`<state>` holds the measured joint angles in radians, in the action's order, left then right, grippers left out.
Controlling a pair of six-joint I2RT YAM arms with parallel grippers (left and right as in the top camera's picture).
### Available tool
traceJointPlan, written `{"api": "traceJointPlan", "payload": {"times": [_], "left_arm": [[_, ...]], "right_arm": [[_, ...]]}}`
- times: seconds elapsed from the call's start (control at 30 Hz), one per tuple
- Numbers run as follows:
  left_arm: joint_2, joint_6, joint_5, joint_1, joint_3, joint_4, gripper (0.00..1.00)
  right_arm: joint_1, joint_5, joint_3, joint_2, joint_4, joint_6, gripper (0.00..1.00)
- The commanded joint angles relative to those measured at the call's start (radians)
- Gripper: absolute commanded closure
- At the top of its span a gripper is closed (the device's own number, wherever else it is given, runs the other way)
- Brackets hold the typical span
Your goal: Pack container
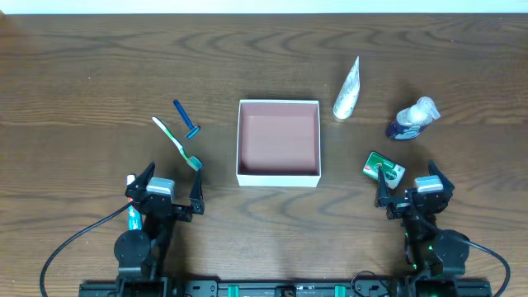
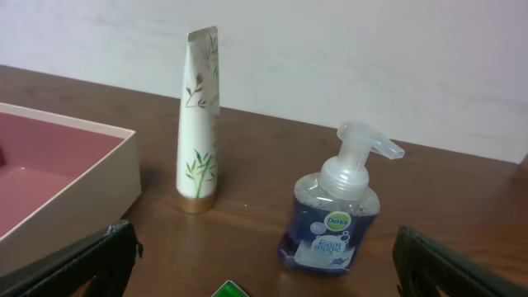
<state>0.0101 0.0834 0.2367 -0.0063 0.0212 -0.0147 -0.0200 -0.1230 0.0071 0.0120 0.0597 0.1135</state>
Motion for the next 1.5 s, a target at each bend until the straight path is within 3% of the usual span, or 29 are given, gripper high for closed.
{"api": "traceJointPlan", "payload": {"times": [0.0, 1.47], "left_arm": [[-0.006, 0.010, 0.014, 0.006, -0.017, -0.034, 0.02], [0.009, 0.010, 0.014, 0.006, -0.017, -0.034, 0.02]], "right_arm": [[-0.008, 0.006, -0.002, -0.005, 0.004, 0.008, 0.01], [-0.008, 0.011, -0.002, -0.005, 0.003, 0.007, 0.01]]}}
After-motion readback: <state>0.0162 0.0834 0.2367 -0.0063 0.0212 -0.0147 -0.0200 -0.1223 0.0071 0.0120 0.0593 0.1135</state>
